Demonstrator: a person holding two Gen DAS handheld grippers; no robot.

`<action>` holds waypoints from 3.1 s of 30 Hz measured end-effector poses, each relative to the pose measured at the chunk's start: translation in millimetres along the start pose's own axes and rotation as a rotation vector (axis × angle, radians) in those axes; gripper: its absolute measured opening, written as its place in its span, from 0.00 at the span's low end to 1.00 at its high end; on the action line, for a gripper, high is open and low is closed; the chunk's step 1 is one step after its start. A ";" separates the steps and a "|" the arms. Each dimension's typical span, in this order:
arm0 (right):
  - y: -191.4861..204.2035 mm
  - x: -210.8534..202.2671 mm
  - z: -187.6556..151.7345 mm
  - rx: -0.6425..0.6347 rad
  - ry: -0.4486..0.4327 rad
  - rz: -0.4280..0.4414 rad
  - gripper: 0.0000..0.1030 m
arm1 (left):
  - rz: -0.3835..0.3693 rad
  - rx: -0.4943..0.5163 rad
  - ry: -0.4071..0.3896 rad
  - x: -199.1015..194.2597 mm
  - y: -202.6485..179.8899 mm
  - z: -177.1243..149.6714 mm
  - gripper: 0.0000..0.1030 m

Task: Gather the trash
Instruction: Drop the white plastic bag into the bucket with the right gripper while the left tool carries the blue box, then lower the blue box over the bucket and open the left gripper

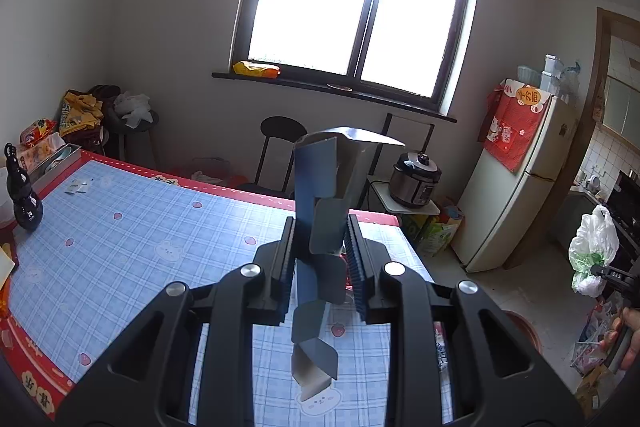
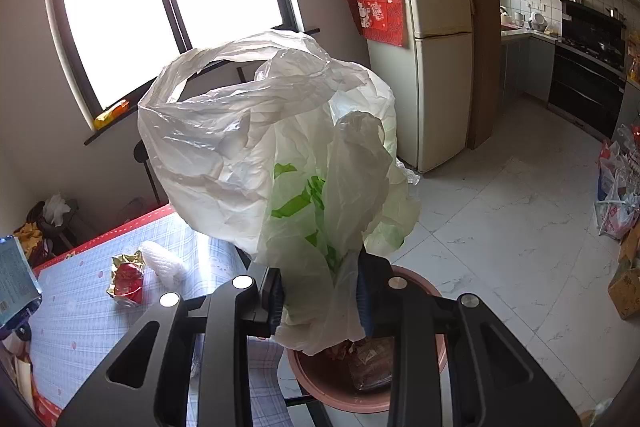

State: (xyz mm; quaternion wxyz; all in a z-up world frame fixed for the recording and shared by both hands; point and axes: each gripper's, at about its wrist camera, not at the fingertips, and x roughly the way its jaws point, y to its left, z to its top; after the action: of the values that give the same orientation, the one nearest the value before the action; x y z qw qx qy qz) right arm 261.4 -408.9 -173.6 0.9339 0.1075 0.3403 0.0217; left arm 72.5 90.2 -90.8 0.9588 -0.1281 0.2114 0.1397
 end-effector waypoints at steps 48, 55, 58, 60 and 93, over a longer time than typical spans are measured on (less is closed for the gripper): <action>-80.4 -109.0 -18.1 0.127 -0.107 -0.253 0.95 | -0.481 0.212 0.065 29.7 -164.4 -13.5 0.27; -110.9 -128.4 -26.3 0.129 -0.109 -0.305 0.95 | -0.577 0.245 0.101 41.0 -227.1 -34.0 0.27; -123.0 -132.9 -26.9 0.136 -0.108 -0.314 0.95 | -0.607 0.255 0.116 45.4 -251.1 -40.8 0.27; -131.3 -135.1 -27.1 0.143 -0.111 -0.319 0.95 | -0.624 0.264 0.122 47.9 -266.0 -44.4 0.27; -120.0 -111.6 -24.5 0.175 -0.095 -0.237 0.95 | -0.547 0.310 0.102 79.5 -269.9 -39.6 0.94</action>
State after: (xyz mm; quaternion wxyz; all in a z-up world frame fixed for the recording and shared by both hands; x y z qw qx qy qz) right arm 156.2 -534.1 -147.3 0.9321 0.1485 0.3064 -0.1236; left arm 214.1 -155.3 -110.3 0.9571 -0.0395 0.2357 -0.1637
